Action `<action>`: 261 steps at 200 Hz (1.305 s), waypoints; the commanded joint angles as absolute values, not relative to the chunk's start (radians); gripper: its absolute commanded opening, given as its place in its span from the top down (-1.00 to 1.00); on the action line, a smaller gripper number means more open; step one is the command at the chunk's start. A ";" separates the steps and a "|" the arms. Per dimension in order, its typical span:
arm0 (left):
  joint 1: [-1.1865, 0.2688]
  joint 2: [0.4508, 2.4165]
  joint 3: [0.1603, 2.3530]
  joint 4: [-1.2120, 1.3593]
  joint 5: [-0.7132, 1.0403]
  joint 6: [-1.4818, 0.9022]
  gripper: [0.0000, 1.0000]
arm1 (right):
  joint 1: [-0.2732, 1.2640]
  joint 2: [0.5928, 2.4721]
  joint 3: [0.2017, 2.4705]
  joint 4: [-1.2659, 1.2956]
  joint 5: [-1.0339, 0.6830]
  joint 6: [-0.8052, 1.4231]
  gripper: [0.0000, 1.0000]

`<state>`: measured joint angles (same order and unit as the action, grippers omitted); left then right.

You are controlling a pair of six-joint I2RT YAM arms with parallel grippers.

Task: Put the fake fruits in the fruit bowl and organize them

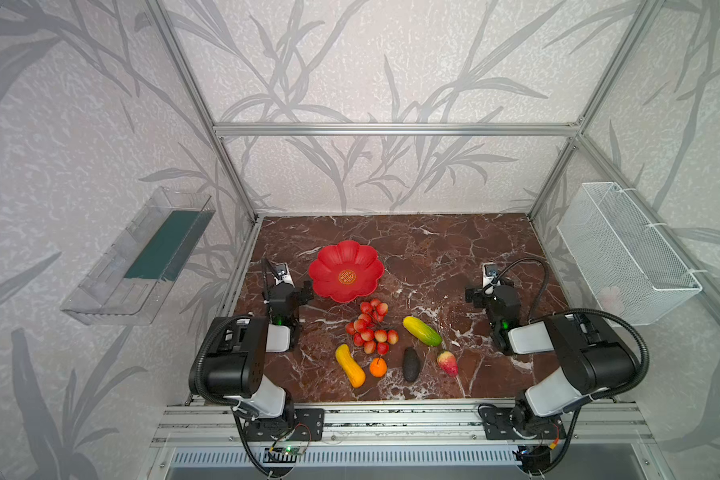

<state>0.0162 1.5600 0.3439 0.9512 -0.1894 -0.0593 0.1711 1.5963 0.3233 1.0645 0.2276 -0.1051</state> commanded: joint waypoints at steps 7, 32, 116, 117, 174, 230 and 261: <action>0.020 1.568 0.361 0.976 -0.190 -0.044 -0.99 | 0.173 1.602 0.342 1.070 0.240 -0.102 -0.98; 0.022 1.567 0.361 0.976 -0.193 -0.042 -0.99 | 0.173 1.603 0.342 1.069 0.240 -0.100 -0.98; 0.022 1.567 0.361 0.975 -0.191 -0.044 -0.99 | 0.163 1.598 0.354 1.042 0.225 -0.091 -0.98; 0.022 1.567 0.361 0.975 -0.191 -0.044 -0.99 | 0.163 1.598 0.353 1.042 0.225 -0.091 -0.98; 0.017 1.566 0.304 1.081 -0.147 -0.025 -0.98 | 0.165 1.600 0.340 1.067 0.229 -0.093 -0.98; 0.009 1.571 0.311 1.078 -0.230 -0.042 -0.99 | 0.181 1.604 0.328 1.102 0.256 -0.105 -0.98; 0.007 1.557 0.295 1.104 -0.201 -0.031 -0.98 | 0.182 1.557 0.336 1.043 0.300 -0.094 -0.98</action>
<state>0.0116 1.5692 0.2985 1.0725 -0.2070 -0.0471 0.1768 1.6016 0.3145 1.0855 0.2379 -0.1020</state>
